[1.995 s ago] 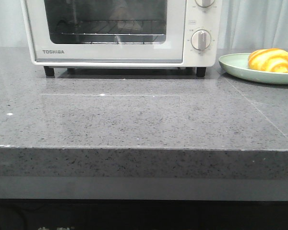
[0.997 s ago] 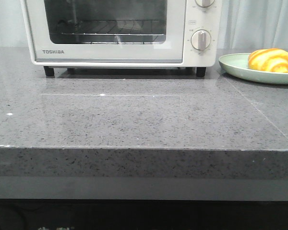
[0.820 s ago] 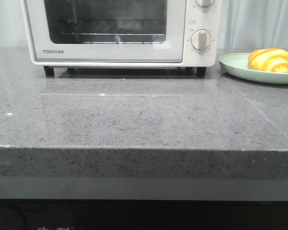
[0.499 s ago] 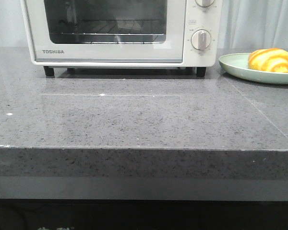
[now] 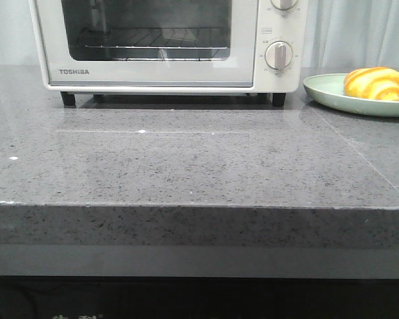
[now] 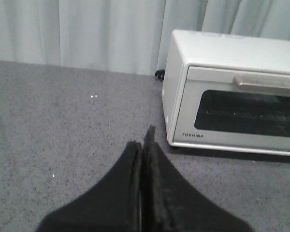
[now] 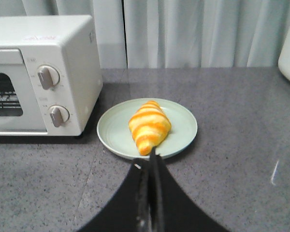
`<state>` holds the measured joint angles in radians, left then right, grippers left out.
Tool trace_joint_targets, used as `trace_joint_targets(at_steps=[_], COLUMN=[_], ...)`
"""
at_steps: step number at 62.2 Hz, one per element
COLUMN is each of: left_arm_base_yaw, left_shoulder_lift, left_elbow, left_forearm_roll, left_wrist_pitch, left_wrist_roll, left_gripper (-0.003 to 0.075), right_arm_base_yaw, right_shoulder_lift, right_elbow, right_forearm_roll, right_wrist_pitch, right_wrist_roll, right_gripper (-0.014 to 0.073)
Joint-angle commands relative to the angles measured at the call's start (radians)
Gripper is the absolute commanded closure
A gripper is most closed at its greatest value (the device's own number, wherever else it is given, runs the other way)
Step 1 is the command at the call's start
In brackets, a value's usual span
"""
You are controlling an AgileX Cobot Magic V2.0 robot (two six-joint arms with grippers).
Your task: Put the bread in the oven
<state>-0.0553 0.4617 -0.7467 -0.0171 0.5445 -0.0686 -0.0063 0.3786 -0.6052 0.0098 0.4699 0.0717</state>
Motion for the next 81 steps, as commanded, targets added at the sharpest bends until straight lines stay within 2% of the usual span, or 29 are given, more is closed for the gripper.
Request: trace_joint_targets(at_steps=[1, 25, 29, 32, 37, 43, 49, 58, 75, 81], left_arm_base_yaw=[0.003, 0.003, 0.003, 0.003, 0.003, 0.000, -0.044, -0.166, -0.386, -0.441], left_shoulder_lift=[0.056, 0.165, 0.165, 0.165, 0.165, 0.165, 0.165, 0.172, 0.294, 0.370], left_elbow=[-0.035, -0.031, -0.031, -0.031, -0.031, -0.031, -0.031, -0.031, -0.034, -0.059], left_forearm_roll=[-0.002, -0.014, -0.014, -0.014, -0.016, -0.041, -0.043, -0.043, -0.043, -0.043], left_wrist_pitch=[-0.060, -0.038, -0.038, -0.038, -0.038, -0.041, -0.053, -0.143, -0.467, -0.545], left_wrist_roll=[0.004, 0.004, 0.004, 0.004, 0.004, 0.004, 0.008, 0.015, 0.015, 0.015], left_gripper=[0.0738, 0.0738, 0.0738, 0.0738, 0.0738, 0.0738, 0.0738, 0.0738, 0.0738, 0.0738], right_arm_base_yaw=[-0.003, -0.003, -0.003, -0.003, -0.003, -0.003, -0.003, -0.003, -0.003, -0.003], right_shoulder_lift=[0.056, 0.112, 0.112, 0.112, 0.112, 0.112, 0.112, 0.112, 0.112, 0.112], right_elbow=[-0.034, -0.031, -0.031, -0.031, -0.031, -0.031, -0.031, -0.031, -0.031, -0.031], right_forearm_roll=[0.001, -0.001, -0.010, -0.021, -0.027, -0.027, -0.027, -0.027, -0.017, -0.017], right_wrist_pitch=[-0.055, -0.015, -0.006, -0.001, -0.001, -0.001, 0.002, 0.002, 0.013, 0.013], right_wrist_roll=[-0.009, -0.010, -0.010, -0.010, -0.010, -0.010, -0.010, -0.010, -0.009, -0.009], right_gripper=[0.0712, 0.0711, 0.0690, 0.0620, 0.0448, 0.0154, 0.0011, -0.0001, -0.0001, -0.0001])
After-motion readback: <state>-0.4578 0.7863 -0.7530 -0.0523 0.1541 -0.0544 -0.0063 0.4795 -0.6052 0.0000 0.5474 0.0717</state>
